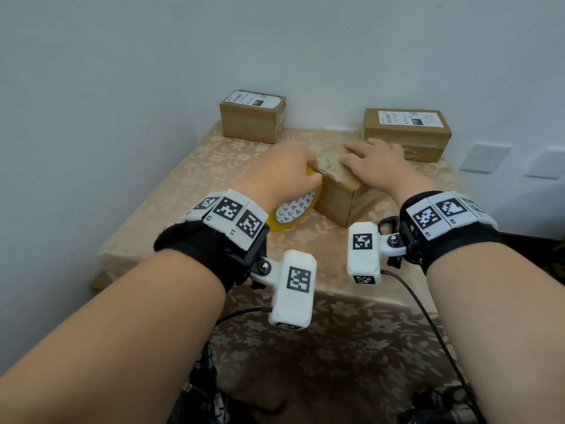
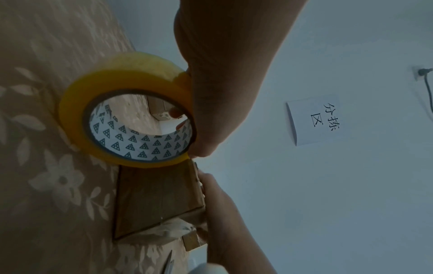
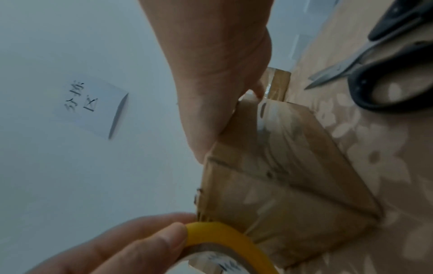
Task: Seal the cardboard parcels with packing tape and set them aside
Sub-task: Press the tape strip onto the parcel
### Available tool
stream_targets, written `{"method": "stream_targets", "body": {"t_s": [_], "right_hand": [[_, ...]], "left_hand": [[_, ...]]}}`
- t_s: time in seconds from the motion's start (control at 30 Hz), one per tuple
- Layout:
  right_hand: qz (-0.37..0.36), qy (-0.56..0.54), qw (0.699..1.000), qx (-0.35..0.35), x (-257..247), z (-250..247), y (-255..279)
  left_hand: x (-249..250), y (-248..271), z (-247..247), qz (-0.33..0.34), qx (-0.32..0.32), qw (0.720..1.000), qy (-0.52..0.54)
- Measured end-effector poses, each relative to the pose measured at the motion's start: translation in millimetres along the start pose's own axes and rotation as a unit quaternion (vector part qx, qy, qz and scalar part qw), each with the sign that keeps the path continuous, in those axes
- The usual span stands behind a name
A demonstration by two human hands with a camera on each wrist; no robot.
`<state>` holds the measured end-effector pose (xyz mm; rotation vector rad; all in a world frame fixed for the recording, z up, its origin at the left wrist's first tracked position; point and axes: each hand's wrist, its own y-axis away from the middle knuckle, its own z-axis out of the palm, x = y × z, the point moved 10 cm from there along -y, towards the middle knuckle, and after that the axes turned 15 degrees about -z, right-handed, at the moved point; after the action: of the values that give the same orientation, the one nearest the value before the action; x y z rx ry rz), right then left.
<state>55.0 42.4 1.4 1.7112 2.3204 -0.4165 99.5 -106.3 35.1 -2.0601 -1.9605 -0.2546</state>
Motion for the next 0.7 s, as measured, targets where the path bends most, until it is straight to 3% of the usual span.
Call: {"method": "stream_targets", "body": {"t_s": [0.23, 0.27, 0.33, 0.4, 0.53, 0.7], "right_hand": [[0.112, 0.156, 0.981, -0.009, -0.7, -14.7, 21.5], [0.081, 0.167, 0.983, -0.006, -8.3, -13.1, 18.6], [-0.058, 0.145, 0.988, 0.016, -36.0, -6.3, 9.6], [-0.163, 0.091, 0.982, -0.004, -59.3, 5.2, 7.2], [-0.159, 0.072, 0.98, -0.095, -67.4, 23.5, 5.0], [-0.137, 0.126, 0.974, -0.133, -64.8, 33.3, 5.6]], "left_hand": [[-6.7, -7.7, -0.5, 0.012, -0.04, 0.999, 0.008], [-7.5, -7.8, -0.7, 0.016, -0.042, 0.999, 0.012], [-9.1, -8.1, -0.8, 0.025, -0.042, 0.999, 0.016], [-9.5, -8.3, -0.6, 0.037, -0.036, 0.999, 0.012], [-15.9, -8.8, 0.2, 0.054, -0.023, 0.998, 0.031], [-36.7, -6.1, -2.6, 0.034, -0.012, 0.996, 0.077]]}}
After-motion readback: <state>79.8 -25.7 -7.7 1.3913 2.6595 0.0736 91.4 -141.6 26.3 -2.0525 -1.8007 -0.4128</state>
